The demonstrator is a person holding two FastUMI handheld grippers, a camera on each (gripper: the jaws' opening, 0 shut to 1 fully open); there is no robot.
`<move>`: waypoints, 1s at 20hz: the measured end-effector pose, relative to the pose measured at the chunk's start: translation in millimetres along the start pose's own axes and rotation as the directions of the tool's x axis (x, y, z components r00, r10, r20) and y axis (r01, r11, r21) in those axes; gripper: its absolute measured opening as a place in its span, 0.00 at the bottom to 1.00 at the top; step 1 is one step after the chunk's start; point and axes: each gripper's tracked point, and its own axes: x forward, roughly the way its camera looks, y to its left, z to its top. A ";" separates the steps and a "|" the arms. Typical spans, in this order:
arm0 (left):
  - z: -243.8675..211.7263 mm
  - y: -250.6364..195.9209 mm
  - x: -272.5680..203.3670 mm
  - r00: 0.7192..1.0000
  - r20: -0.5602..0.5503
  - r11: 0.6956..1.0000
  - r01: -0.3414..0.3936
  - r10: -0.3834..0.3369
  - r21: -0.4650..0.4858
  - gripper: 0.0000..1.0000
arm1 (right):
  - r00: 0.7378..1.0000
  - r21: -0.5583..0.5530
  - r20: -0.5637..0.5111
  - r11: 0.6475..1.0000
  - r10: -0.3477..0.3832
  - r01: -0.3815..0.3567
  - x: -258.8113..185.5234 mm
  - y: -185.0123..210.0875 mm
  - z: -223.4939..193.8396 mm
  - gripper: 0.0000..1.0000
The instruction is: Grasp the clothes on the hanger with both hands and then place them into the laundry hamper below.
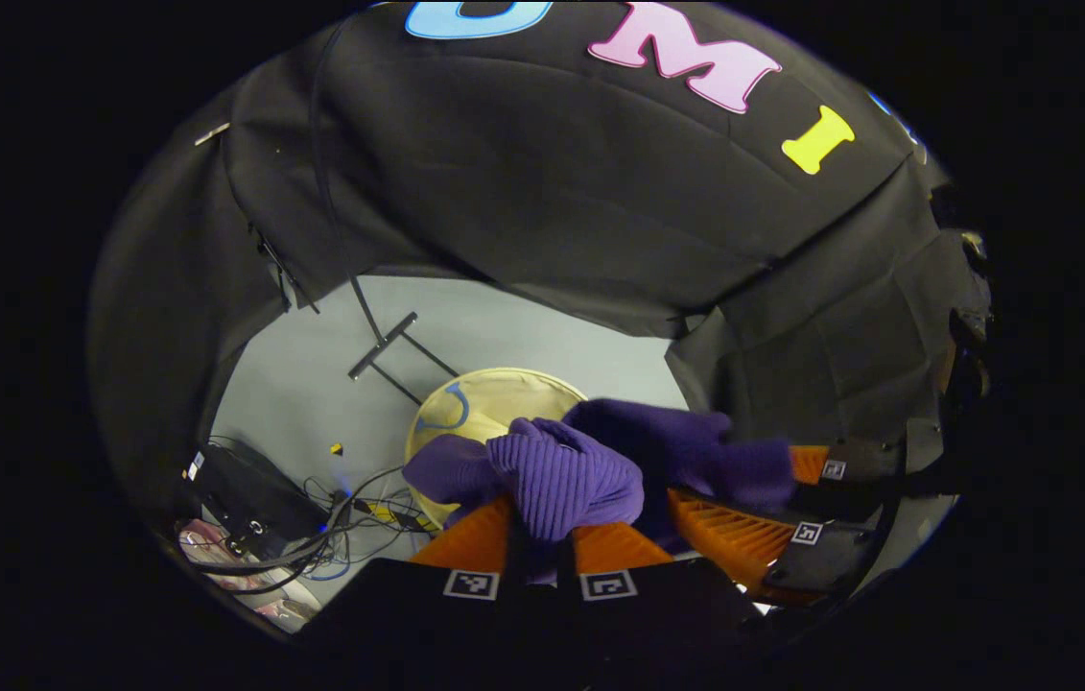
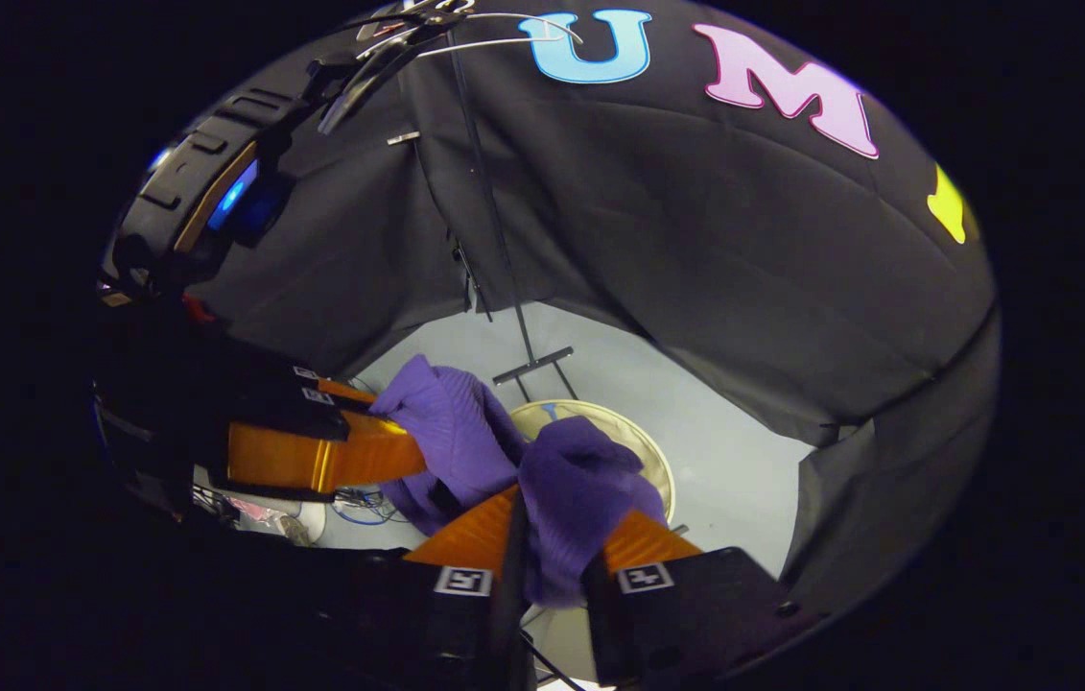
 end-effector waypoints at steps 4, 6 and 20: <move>5.6 18.8 2.3 0.998 0.026 0.998 -0.064 0.065 -0.019 0.81 | 0.998 -0.049 -0.008 0.997 -0.056 0.056 4.8 -18.9 2.6 0.96; 8.4 20.0 1.1 0.997 0.028 0.997 -0.064 0.065 -0.038 0.95 | 0.999 -0.044 -0.014 0.998 -0.051 0.050 4.4 -19.2 0.4 0.99; 17.1 30.3 -32.0 0.984 0.166 0.998 -0.065 0.068 -0.023 0.96 | 0.996 0.046 0.041 0.996 -0.073 0.072 -27.0 -18.2 -5.2 0.99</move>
